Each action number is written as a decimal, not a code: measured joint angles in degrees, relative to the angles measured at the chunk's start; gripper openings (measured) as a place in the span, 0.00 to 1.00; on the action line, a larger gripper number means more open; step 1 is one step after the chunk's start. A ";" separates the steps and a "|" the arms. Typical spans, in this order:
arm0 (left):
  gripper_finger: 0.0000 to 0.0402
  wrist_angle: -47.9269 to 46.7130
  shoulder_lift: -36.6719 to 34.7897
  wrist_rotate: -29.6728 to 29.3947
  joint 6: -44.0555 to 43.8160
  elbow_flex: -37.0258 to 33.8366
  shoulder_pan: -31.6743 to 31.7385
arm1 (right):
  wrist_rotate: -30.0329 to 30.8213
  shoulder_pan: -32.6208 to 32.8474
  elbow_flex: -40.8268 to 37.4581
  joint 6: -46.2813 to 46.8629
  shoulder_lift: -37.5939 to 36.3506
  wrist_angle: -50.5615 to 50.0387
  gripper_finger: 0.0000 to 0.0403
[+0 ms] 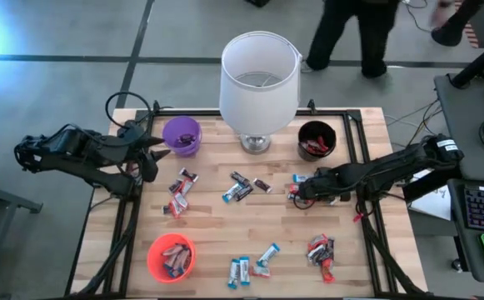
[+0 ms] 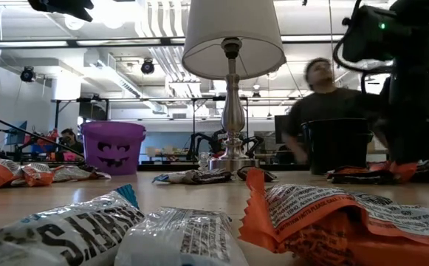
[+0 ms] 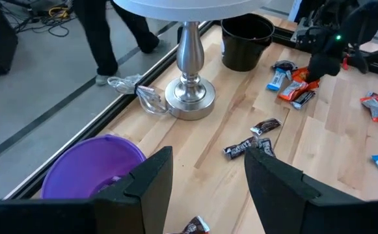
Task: Organize candy in baskets
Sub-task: Put the orange chocolate bar into the black bucket
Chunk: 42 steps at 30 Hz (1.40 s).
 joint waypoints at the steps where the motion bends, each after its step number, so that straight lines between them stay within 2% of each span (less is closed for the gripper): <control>1: 0.43 0.00 0.06 0.00 0.00 0.00 -0.01 | -0.22 0.00 0.42 -0.51 -0.56 0.06 0.03; 4: 0.43 0.00 0.07 0.00 0.01 0.00 0.01 | -1.66 0.04 2.10 -2.58 -2.34 0.04 0.03; 10: 0.43 -0.02 -1.30 -0.04 -0.01 0.00 0.01 | -0.21 0.38 5.50 -3.23 -6.16 -2.35 0.03; 17: 0.43 -0.51 -2.24 -0.04 -0.01 0.00 0.01 | 8.43 0.17 12.08 -5.81 -7.57 -10.50 0.03; 22: 0.43 -3.09 -2.37 -0.06 -0.43 0.00 0.00 | 13.86 -2.72 17.24 -9.38 -7.89 -18.53 0.03; 28: 0.43 -4.63 -2.39 0.30 -4.71 0.00 0.01 | 17.19 -9.38 23.30 -17.40 -7.96 -26.28 0.03; 34: 0.43 -4.87 -2.39 0.31 -6.75 0.00 0.01 | 17.36 -18.58 27.44 -28.49 -7.96 -27.01 0.03; 39: 0.43 -4.85 -2.45 0.33 -6.88 0.00 0.00 | 16.63 -26.91 29.37 -38.43 -7.96 -26.98 0.03; 42: 0.43 -4.83 -2.78 0.33 -6.65 0.00 0.00 | 12.37 -32.77 29.46 -45.08 -7.96 -26.99 0.03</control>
